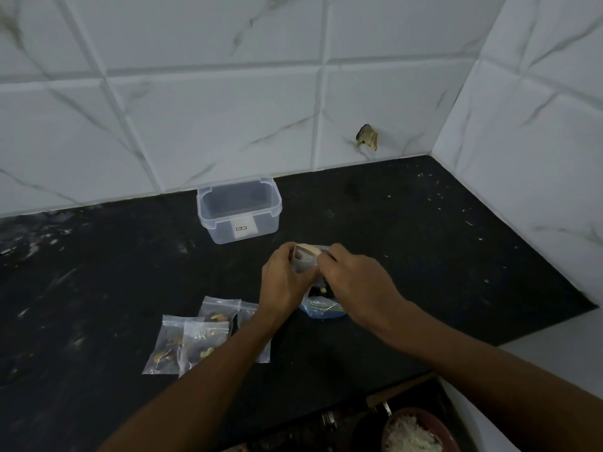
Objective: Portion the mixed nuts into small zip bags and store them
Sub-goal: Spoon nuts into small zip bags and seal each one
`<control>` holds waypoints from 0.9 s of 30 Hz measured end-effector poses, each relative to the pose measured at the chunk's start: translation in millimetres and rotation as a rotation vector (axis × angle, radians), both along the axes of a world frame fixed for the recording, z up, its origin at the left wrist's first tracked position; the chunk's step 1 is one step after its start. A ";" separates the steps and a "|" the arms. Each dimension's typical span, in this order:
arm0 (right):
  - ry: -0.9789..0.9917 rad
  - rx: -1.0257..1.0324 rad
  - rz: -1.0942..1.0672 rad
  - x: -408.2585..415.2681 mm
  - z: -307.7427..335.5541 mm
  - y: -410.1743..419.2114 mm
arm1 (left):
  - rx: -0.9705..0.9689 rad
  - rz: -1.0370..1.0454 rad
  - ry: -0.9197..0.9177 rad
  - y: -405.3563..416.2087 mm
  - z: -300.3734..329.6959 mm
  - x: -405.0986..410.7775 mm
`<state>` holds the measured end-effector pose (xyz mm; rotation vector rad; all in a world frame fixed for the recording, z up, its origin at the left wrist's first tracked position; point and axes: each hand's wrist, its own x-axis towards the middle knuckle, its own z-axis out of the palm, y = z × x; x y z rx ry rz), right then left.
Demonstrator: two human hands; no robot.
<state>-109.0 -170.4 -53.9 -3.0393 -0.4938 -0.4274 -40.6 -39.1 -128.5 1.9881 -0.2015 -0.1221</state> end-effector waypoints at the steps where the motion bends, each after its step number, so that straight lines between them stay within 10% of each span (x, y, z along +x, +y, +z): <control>1: -0.036 -0.025 0.021 -0.9 -0.2 0.2 | -0.010 0.003 -0.003 0.1 0.2 -0.3; 11: 0.131 0.410 -0.326 20.4 -8.2 -45.5 | -0.192 0.001 0.066 20.2 0.9 0.9; 20: 0.447 0.084 -0.366 24.8 -57.5 -35.5 | -0.280 -0.011 0.219 28.1 -15.9 -5.0; 27: 0.645 0.394 -0.446 44.2 -65.6 -18.3 | -0.315 -0.020 0.231 24.9 -19.8 -5.5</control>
